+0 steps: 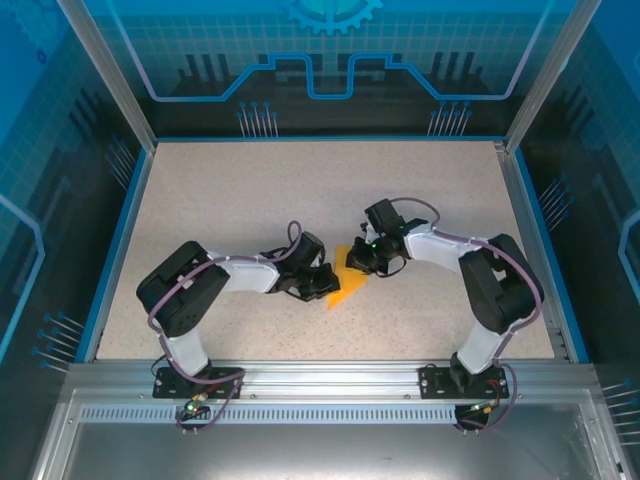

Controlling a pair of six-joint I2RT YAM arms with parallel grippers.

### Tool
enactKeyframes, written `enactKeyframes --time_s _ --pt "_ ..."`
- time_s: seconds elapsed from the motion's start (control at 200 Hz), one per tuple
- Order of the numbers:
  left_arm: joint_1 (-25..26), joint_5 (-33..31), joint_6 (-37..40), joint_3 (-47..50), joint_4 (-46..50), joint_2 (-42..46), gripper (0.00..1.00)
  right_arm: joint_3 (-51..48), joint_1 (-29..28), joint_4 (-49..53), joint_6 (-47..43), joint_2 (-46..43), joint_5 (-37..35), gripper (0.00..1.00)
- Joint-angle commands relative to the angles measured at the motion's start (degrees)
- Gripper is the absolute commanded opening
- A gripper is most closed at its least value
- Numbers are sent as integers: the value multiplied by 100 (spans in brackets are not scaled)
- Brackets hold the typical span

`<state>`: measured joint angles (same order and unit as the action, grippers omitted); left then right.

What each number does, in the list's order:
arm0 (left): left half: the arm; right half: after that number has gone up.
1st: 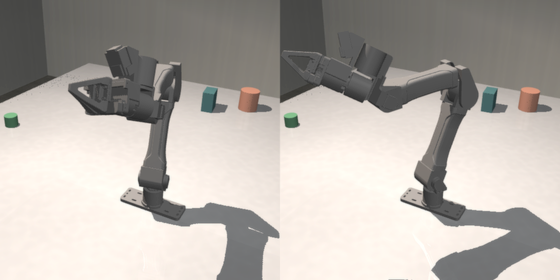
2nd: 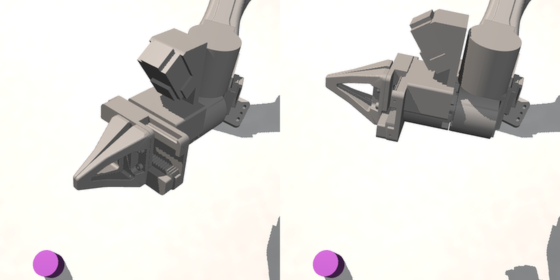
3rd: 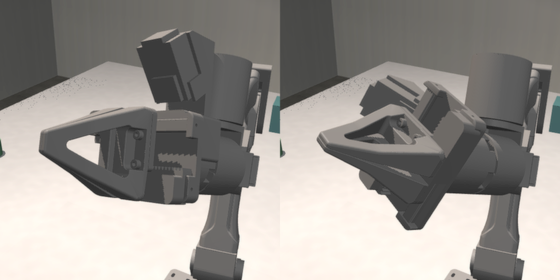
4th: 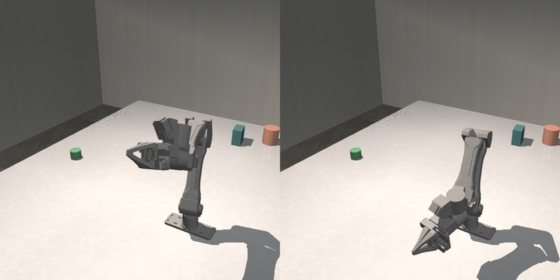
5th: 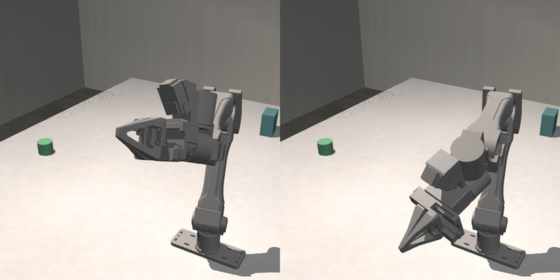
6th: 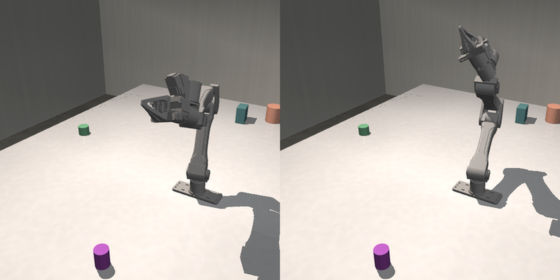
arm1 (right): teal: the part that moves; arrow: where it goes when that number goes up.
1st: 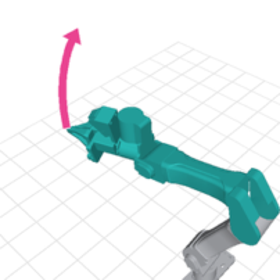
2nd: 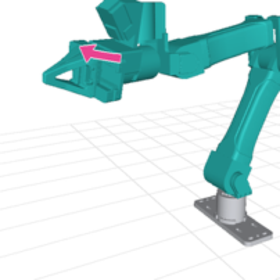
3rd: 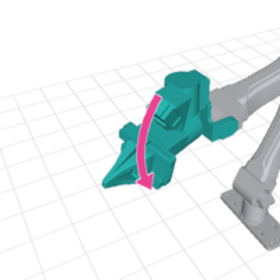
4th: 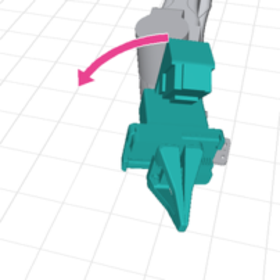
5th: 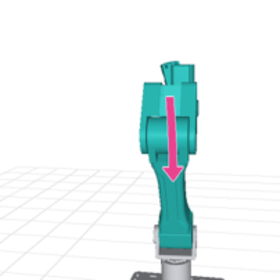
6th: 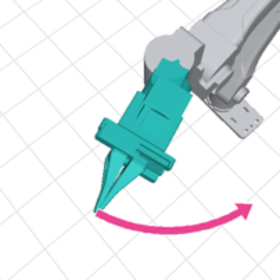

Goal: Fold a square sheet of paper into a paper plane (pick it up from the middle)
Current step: Fourth fold the wing at the center of the table.

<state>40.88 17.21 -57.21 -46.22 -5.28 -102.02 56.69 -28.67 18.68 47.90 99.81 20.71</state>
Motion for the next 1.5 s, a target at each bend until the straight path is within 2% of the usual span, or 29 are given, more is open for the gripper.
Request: enactKeyframes --time_s 0.0,0.225,0.53,0.64,0.795,0.925,1.035,1.18,1.255,1.39,1.496 --pt "320 -218 -253 371 689 -253 11 72 -86 -417 -202 263 268 10" --pt "622 -564 -653 674 338 -264 11 -380 -56 -779 -401 490 -73 9" --pt "869 -856 -602 995 -16 196 16 -1195 31 -1655 -621 901 32 7" --pt "919 -1087 -400 1037 77 670 22 -1357 28 -1793 -811 836 96 6" --pt "913 -1571 31 713 795 1441 29 -1397 19 -1597 -1193 665 287 7" --pt "777 -1790 235 560 1076 1788 30 -1350 25 -1317 -1397 535 414 7" --pt "505 -1502 297 583 652 1713 30 -1275 29 -1176 -1467 421 459 7" --pt "222 -1300 497 310 444 1342 22 -1212 31 -1249 -1388 311 531 7" --pt "20 -923 483 219 204 1112 16 -1169 30 -1343 -1286 230 652 7" --pt "-79 -772 532 57 179 887 14 -1033 36 -1366 -1127 -31 766 8" --pt "-116 -574 548 -111 105 668 13 -893 50 -1101 -1107 -383 538 10"
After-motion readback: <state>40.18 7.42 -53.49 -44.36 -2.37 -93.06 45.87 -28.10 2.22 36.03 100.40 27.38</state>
